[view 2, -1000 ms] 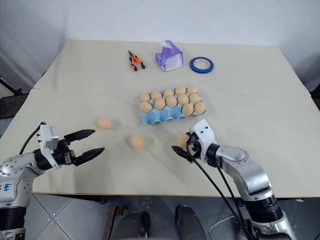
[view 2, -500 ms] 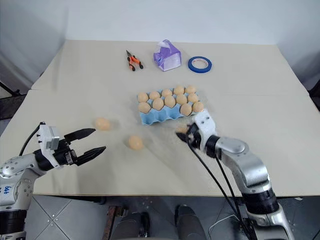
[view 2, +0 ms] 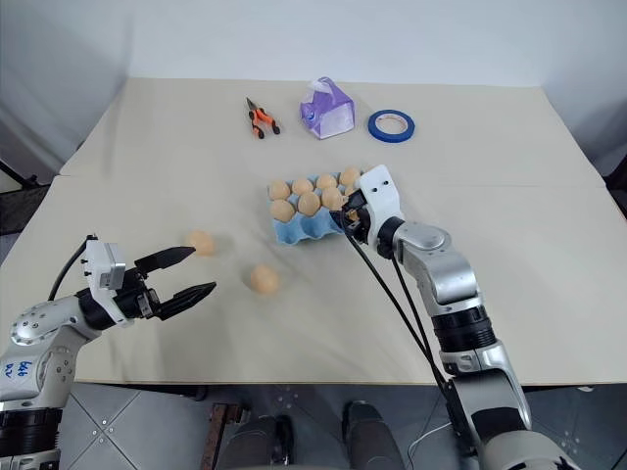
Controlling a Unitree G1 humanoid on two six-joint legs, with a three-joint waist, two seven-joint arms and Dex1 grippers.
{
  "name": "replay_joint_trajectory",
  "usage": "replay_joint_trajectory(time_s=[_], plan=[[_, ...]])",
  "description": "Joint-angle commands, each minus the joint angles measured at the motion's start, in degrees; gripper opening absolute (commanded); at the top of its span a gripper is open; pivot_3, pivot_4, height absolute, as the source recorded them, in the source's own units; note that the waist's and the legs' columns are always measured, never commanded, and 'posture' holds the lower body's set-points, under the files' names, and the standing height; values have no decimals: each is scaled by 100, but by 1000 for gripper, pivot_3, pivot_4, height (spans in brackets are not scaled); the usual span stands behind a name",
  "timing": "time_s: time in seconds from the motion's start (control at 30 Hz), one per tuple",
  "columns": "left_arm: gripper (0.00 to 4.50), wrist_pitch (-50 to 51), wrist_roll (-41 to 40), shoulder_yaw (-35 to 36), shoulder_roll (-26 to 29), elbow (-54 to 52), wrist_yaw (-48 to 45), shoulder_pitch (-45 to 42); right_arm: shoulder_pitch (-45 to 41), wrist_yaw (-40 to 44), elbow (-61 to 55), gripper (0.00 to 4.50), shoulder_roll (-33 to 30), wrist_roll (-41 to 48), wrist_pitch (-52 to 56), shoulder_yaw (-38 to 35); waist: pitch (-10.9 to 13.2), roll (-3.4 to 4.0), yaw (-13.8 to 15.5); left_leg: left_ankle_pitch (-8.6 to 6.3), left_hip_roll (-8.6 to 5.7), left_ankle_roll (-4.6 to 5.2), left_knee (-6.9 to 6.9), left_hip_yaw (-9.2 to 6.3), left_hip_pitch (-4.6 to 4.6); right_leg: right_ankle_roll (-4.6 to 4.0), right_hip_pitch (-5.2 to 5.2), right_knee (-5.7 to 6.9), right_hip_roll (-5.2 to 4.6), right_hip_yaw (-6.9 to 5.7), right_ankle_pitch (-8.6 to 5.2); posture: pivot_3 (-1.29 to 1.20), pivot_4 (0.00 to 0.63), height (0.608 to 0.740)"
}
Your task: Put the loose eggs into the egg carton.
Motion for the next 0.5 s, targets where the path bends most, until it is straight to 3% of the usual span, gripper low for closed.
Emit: replay_joint_trajectory(time_s=[0.03,0.27,0.5], plan=[[4500,-78,-93,44,-21,-101,46,-65,-154,-28,103,2031,93,-161,-361,-1,0,0,2,0,0,0,1,0,0,0,0,1,0,0,0,0,150,740],[4500,-71,-89,43,-15,-67,84,-107,-73,147,-104,4386,102,-220,-391,-3,0,0,0,0,1,0,1,-1,1,0,0,4,0,-1,0,0,150,740],[4500,113,-53,30,30,-150,273,-113,154,459,-713,4451,-92,-55,-240,-78,0,0,6,0,1,-1,1,-1,0,0,0,7,0,-1,0,0,150,740]])
